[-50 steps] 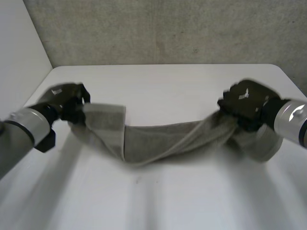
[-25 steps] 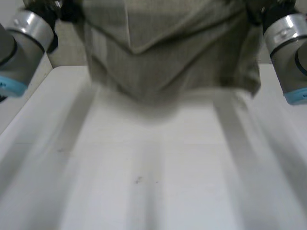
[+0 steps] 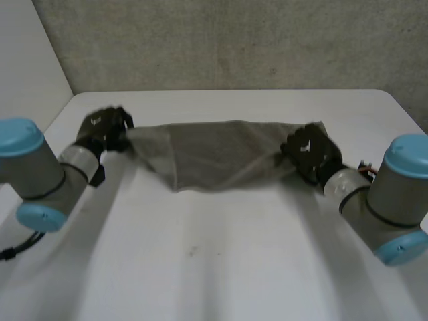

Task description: Fold the laundry

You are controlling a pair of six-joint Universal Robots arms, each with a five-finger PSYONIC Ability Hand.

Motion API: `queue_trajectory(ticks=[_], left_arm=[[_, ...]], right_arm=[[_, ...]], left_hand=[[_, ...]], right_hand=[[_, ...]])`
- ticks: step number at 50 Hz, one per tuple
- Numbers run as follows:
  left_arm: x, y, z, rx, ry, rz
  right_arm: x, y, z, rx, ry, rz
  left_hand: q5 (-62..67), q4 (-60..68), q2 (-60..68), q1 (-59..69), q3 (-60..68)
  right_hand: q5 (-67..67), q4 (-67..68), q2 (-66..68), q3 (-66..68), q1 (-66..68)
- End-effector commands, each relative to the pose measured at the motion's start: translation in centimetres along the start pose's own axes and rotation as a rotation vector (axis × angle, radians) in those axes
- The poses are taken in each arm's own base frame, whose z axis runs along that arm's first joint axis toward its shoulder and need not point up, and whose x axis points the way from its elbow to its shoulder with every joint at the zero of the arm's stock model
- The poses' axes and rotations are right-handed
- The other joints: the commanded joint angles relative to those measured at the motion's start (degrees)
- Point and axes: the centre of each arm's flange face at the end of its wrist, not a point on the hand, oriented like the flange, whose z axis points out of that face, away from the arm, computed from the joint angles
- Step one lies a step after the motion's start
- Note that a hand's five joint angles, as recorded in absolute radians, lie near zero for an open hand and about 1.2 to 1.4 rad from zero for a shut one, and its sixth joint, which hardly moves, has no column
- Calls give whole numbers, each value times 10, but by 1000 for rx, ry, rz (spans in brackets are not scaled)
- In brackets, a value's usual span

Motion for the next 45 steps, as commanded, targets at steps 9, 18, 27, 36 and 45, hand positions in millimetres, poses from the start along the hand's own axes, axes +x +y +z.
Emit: queue_trajectory(ticks=[9, 18, 27, 36, 45], left_arm=[[-8, -9, -52, -94, -50, 371], [13, -39, -72, -13, -23, 416], [58, -41, -96, 15, 92, 433], [95, -8, -108, -38, 224, 614], [100, 28, -98, -81, 286, 908]], right_arm=[[-4, -5, -33, -96, -74, 18], [10, -16, -44, -112, -58, 191], [42, -23, -55, -133, 5, 427], [60, -19, -54, -135, 62, 468], [63, -17, -54, -141, 73, 466]], left_hand=[[-466, -466, -466, -460, -466], [-474, -475, -475, -469, -475], [-466, -466, -467, -460, -467], [-444, -445, -445, -439, -445], [-389, -389, -389, -383, -389]], right_hand=[[-541, -560, -546, -557, -424], [-565, -583, -570, -581, -448], [-561, -579, -565, -577, -444], [-561, -579, -565, -577, -444], [-563, -581, -567, -578, -445]])
